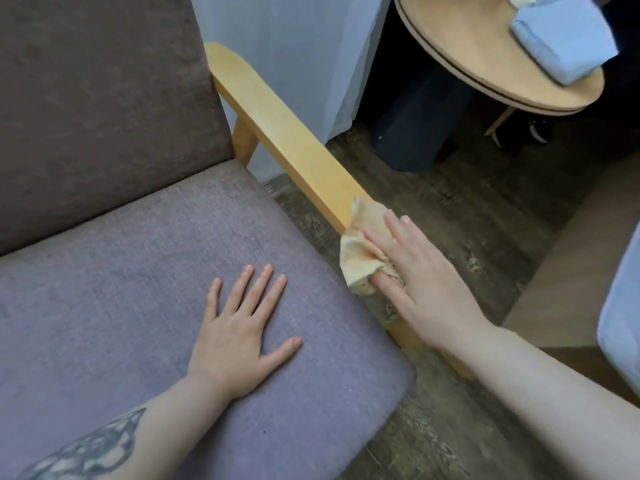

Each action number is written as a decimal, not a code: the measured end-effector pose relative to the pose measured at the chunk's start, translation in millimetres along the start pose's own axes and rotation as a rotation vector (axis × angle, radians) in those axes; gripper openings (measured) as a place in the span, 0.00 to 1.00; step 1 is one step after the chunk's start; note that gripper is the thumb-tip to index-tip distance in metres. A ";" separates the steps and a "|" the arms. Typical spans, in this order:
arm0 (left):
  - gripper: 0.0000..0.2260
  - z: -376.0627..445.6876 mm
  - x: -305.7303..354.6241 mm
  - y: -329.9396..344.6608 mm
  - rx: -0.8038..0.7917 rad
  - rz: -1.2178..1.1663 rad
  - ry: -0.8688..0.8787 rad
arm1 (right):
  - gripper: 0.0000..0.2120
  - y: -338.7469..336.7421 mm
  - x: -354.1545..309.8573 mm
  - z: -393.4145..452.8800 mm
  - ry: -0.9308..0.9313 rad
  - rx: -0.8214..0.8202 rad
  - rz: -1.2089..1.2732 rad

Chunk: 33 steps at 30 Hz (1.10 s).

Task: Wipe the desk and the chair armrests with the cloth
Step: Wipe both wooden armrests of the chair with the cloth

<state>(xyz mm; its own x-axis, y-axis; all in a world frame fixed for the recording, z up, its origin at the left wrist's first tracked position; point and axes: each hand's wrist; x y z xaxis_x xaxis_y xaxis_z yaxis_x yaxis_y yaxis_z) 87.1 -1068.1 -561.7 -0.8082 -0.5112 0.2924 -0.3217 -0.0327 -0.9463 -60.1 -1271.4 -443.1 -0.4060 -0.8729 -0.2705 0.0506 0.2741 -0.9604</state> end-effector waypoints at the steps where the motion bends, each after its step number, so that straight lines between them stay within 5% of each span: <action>1: 0.37 0.3 -0.2 0.0 -0.002 0.002 0.001 | 0.25 2.6 -5.9 28.2 0.017 0.022 0.004; 7: 0.35 0.7 -2.0 2.5 0.014 0.007 0.010 | 0.24 15.3 -49.5 172.9 0.084 0.014 -0.033; 12: 0.34 0.8 -1.5 -0.6 -0.010 0.016 0.013 | 0.24 12.8 -27.2 92.7 0.040 0.085 -0.014; 19: 0.34 0.2 -1.9 -0.1 -0.002 0.001 0.008 | 0.25 1.8 8.6 -52.1 0.077 -0.019 0.028; 23: 0.34 0.5 -1.9 2.8 0.009 0.020 0.009 | 0.27 3.5 0.0 -24.7 0.077 0.025 -0.013; 29: 0.34 0.4 -3.0 6.2 0.010 0.052 0.009 | 0.27 14.7 -34.8 122.5 0.063 0.027 -0.031; 33: 0.34 0.5 -1.0 3.8 0.001 0.046 0.012 | 0.24 11.1 -29.0 106.1 -0.035 0.020 -0.053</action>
<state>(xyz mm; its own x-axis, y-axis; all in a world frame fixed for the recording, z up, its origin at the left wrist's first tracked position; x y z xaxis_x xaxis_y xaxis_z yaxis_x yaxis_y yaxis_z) 86.9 -1068.1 -565.6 -0.8278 -0.5020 0.2505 -0.2840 -0.0103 -0.9588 49.1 -1285.9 -453.0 -0.3767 -0.8996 -0.2210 0.0480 0.2193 -0.9745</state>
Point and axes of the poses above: each hand's wrist, its own z-axis towards the middle knuckle, its own y-axis out of the palm, x = y × z, and after that the axes turned 5 degrees about -y, right-handed
